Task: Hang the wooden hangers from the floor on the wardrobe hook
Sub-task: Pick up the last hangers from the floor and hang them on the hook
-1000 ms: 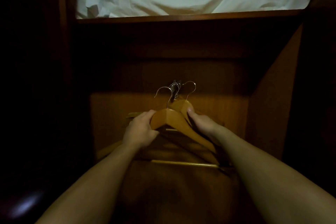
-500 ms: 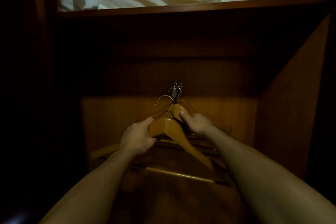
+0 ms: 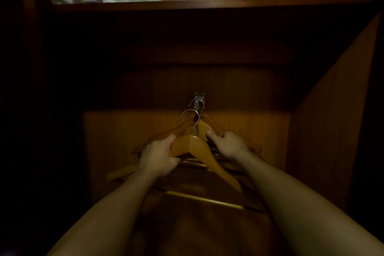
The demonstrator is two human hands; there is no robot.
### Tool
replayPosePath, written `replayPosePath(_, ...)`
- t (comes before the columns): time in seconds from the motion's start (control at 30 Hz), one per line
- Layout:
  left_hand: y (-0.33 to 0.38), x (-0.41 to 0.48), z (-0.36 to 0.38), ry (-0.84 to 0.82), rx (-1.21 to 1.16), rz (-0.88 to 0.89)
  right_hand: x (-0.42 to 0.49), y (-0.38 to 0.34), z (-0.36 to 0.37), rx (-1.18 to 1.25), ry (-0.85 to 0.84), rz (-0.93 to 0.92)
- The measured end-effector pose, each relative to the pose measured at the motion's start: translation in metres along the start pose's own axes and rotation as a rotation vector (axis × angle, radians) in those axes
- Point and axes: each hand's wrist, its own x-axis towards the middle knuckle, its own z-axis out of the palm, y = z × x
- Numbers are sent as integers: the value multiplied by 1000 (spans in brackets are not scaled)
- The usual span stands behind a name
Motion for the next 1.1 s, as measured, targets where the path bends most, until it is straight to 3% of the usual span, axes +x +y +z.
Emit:
replayPosePath(0.3, 16, 2, 4, 24, 11, 21, -8, 16, -11, -112, -7, 60)
replayPosePath(0.4, 24, 4, 2, 33, 22, 23, -17, 16, -16, -36, 15, 64)
replayPosePath(0.63, 50, 16, -4, 84, 64, 67, -47, 7, -30, 283, 43, -256)
replayPosePath(0.87, 49, 29, -5, 132, 82, 25, -44, -1, -28, 52, 58, -238)
replayPosePath(1.1, 34, 36, -2, 118, 56, -9, -30, -9, -12, 2, 66, -234)
